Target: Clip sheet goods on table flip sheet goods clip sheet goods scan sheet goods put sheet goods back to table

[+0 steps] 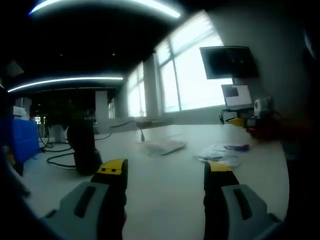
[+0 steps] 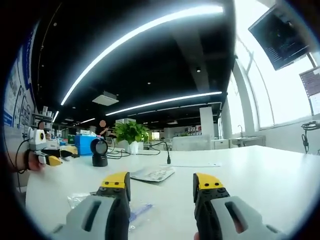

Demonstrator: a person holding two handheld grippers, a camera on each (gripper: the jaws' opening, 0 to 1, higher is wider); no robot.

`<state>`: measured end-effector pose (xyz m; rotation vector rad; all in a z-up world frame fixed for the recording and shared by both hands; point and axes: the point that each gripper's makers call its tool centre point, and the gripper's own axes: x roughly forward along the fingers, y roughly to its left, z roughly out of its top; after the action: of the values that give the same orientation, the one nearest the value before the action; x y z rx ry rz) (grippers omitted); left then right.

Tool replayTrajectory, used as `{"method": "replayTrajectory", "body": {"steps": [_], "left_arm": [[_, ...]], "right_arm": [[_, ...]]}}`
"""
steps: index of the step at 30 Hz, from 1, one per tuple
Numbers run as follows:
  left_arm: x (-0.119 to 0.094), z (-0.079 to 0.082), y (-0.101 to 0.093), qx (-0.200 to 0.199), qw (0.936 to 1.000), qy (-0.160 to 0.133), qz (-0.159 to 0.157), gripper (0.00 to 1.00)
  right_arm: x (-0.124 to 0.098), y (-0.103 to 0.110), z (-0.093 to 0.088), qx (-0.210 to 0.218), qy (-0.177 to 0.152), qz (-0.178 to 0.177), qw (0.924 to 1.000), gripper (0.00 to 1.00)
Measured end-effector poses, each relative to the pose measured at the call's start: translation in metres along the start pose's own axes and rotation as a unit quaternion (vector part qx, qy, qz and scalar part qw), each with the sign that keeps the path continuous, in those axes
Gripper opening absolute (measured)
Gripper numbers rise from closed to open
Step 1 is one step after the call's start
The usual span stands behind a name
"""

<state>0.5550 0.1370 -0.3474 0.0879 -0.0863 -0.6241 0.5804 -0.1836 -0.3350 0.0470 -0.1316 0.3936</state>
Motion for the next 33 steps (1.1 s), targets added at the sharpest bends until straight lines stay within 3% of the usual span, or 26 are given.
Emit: {"method": "replayTrajectory", "body": {"steps": [33], "left_arm": [[-0.0003, -0.0002, 0.0022, 0.002, 1.0000, -0.001, 0.002, 0.54]], "right_arm": [[-0.0001, 0.0006, -0.0018, -0.005, 0.005, -0.001, 1.0000, 0.43]]}}
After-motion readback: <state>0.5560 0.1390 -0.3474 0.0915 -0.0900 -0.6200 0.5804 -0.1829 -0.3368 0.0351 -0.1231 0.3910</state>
